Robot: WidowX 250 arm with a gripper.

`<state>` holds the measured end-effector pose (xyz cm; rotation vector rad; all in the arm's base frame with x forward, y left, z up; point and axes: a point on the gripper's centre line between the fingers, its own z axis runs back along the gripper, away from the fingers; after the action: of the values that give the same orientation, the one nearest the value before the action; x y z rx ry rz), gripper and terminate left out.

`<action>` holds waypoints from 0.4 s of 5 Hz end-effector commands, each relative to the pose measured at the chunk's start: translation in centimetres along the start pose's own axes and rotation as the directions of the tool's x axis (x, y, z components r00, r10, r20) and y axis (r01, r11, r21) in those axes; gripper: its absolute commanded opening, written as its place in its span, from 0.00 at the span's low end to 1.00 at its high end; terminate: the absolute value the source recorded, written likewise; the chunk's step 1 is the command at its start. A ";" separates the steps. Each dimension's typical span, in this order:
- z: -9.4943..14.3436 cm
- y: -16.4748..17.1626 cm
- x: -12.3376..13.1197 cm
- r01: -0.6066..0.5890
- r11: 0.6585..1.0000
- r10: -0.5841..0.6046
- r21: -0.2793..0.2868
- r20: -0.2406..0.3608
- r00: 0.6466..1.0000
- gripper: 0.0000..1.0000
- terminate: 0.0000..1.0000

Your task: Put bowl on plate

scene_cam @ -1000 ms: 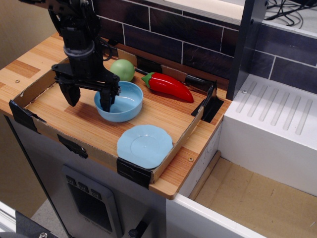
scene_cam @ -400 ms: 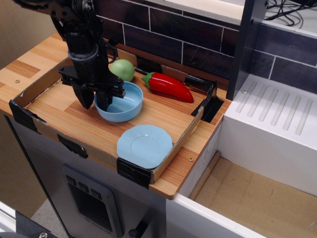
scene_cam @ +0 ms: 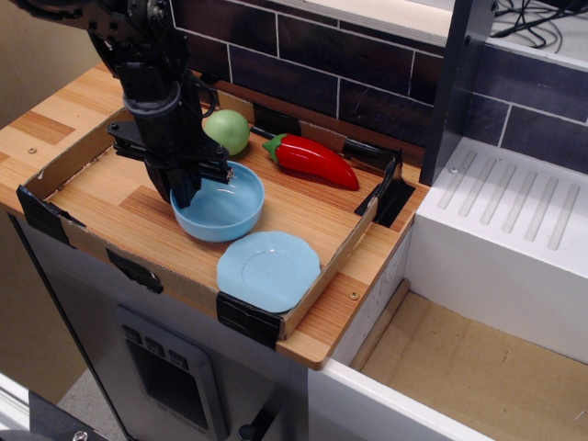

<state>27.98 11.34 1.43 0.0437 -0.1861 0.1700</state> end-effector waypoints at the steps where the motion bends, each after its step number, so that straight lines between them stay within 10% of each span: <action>1: 4.7 -1.7 -0.5 0.036 0.998 -0.033 -0.057 0.061 0.998 0.00 0.00; 2: 4.2 -3.7 -2.3 0.105 0.992 -0.103 -0.075 0.024 0.994 0.00 0.00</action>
<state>25.06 6.58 3.64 -0.0348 -0.1598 0.0588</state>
